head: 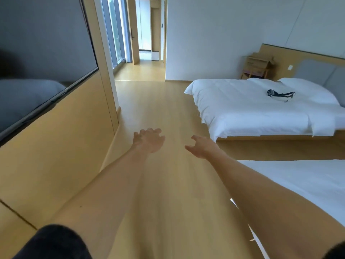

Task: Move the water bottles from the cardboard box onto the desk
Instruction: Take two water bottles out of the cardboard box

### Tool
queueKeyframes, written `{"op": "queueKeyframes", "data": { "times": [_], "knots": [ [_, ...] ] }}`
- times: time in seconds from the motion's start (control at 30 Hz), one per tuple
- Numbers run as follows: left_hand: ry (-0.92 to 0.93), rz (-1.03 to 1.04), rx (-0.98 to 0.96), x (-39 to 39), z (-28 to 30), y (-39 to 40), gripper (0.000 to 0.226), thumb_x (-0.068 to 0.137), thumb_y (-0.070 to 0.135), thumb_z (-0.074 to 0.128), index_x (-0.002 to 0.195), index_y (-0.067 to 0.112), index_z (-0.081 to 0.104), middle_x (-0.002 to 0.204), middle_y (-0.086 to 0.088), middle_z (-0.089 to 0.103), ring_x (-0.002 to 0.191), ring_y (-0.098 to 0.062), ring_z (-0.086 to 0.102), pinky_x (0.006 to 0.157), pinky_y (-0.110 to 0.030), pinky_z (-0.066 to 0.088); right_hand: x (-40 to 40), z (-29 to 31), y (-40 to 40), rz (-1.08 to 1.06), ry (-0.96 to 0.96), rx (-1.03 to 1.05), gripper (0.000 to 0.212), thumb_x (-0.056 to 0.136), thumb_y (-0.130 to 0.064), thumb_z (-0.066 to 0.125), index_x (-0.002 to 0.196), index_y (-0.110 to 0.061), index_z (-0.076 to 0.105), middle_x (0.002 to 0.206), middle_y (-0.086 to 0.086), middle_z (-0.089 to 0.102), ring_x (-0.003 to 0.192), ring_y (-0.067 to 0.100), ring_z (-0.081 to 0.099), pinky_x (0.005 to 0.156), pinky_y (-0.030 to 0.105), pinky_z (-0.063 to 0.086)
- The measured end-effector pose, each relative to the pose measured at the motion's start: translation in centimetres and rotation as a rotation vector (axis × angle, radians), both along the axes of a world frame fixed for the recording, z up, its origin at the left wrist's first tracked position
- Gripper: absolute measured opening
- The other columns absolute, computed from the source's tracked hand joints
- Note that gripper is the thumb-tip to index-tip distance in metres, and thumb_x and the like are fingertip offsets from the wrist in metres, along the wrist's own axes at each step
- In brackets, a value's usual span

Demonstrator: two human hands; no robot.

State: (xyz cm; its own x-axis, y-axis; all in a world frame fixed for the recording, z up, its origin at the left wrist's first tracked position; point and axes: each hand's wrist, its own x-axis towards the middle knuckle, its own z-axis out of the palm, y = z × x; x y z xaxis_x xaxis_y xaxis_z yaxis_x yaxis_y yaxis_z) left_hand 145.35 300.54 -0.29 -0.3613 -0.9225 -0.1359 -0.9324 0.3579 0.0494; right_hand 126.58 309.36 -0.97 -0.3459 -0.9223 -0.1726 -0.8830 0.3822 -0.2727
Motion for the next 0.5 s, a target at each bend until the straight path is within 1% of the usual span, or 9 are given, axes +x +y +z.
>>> {"op": "queueKeyframes", "data": {
  "times": [0.13, 0.3, 0.5],
  "knots": [
    [-0.02, -0.024, 0.025, -1.2, -0.4, -7.5, 0.056, 0.104, 0.049, 0.019, 0.156, 0.032, 0.027, 0.157, -0.006, 0.036, 0.137, -0.032, 0.04, 0.107, -0.046, 0.03, -1.3, 0.4, -7.2, -0.016, 0.021, 0.045, 0.069, 0.096, -0.057, 0.052, 0.154, -0.026, 0.032, 0.152, 0.002, 0.046, 0.135, 0.027, 0.047, 0.104, 0.041, 0.046],
    [-0.021, -0.035, 0.023, -2.6, 0.2, -17.0, 0.056, 0.104, 0.05, 0.02, 0.156, 0.031, 0.027, 0.157, -0.008, 0.036, 0.138, -0.032, 0.039, 0.109, -0.045, 0.028, -2.7, 1.3, -16.0, -0.032, 0.022, 0.024, 0.069, 0.095, -0.057, 0.052, 0.154, -0.029, 0.031, 0.152, 0.004, 0.046, 0.131, 0.028, 0.051, 0.105, 0.043, 0.046],
    [0.004, -0.05, 0.041, -5.7, 0.4, -26.3, 0.055, 0.102, 0.05, 0.022, 0.154, 0.032, 0.03, 0.155, -0.008, 0.038, 0.136, -0.033, 0.04, 0.107, -0.045, 0.029, -5.7, 0.9, -24.4, -0.07, 0.023, 0.016, 0.069, 0.095, -0.059, 0.051, 0.154, -0.031, 0.031, 0.153, 0.002, 0.044, 0.136, 0.028, 0.047, 0.106, 0.043, 0.044]
  ]
}}
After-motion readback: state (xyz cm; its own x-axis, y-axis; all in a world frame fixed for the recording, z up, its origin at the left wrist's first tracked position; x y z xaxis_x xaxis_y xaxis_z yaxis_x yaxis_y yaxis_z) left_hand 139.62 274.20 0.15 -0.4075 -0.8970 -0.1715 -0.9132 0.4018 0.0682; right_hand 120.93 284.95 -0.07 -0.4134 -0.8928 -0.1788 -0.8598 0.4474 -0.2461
